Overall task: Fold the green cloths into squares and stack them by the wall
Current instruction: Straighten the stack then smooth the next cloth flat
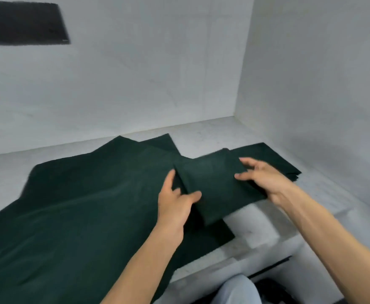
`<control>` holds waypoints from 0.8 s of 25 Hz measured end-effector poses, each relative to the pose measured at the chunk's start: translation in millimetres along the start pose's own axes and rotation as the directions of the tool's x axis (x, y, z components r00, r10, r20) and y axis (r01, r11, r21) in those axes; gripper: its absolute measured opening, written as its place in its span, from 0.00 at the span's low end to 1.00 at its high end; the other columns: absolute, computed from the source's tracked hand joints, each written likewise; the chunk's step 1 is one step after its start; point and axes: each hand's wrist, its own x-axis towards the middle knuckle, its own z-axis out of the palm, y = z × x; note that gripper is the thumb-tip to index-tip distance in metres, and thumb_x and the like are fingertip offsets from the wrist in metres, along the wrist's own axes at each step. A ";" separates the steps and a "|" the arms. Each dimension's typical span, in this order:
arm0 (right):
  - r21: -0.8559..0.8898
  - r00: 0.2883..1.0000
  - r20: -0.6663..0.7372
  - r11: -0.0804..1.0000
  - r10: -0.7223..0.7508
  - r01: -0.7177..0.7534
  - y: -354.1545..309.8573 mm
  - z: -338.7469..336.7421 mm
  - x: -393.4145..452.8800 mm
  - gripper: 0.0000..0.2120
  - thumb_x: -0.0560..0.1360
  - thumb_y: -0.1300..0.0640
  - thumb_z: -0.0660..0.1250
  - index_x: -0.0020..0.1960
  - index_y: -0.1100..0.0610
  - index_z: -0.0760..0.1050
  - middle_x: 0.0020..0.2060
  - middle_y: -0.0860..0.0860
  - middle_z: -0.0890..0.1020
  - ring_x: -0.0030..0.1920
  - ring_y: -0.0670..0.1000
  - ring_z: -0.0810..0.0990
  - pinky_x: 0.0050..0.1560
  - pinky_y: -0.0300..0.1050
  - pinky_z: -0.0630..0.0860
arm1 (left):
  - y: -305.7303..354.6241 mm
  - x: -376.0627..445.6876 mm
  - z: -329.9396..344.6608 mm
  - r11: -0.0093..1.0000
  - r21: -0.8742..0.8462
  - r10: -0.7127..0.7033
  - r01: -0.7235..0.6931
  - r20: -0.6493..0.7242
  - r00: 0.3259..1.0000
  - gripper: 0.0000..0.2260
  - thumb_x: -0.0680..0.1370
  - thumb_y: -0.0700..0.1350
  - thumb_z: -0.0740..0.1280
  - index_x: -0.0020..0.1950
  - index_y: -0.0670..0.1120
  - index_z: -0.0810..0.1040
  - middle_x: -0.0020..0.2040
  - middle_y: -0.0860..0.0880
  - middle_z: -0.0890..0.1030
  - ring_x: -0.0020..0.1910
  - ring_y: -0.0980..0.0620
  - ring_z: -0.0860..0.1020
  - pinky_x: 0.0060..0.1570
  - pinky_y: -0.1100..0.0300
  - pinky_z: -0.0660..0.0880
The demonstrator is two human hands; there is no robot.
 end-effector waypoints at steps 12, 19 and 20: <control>-0.292 0.934 -0.330 0.956 -0.138 0.038 -7.8 -156.5 116.2 0.18 0.77 0.69 0.65 0.65 0.56 0.76 0.39 0.50 0.80 0.37 0.46 0.79 0.37 0.32 0.78 | -21.2 130.3 155.7 0.951 0.308 -0.082 0.024 0.175 0.981 0.21 0.75 0.30 0.69 0.66 0.44 0.78 0.60 0.48 0.79 0.51 0.53 0.79 0.46 0.59 0.82; -0.390 0.938 -0.321 0.921 -0.127 -0.009 26.5 -160.8 128.5 0.15 0.76 0.65 0.69 0.62 0.58 0.78 0.40 0.48 0.83 0.44 0.49 0.81 0.53 0.42 0.77 | -47.4 135.7 157.3 0.909 0.410 0.036 -0.079 0.112 0.993 0.22 0.74 0.32 0.70 0.66 0.47 0.78 0.59 0.53 0.76 0.52 0.59 0.74 0.45 0.71 0.72; -0.508 0.933 -0.321 0.861 -0.164 -0.024 26.2 -158.1 126.9 0.14 0.76 0.62 0.69 0.62 0.56 0.78 0.44 0.48 0.83 0.48 0.51 0.82 0.56 0.45 0.76 | -46.8 135.8 155.1 0.887 0.448 0.067 -0.110 0.110 0.992 0.22 0.74 0.33 0.70 0.66 0.48 0.78 0.59 0.53 0.77 0.52 0.59 0.75 0.46 0.70 0.73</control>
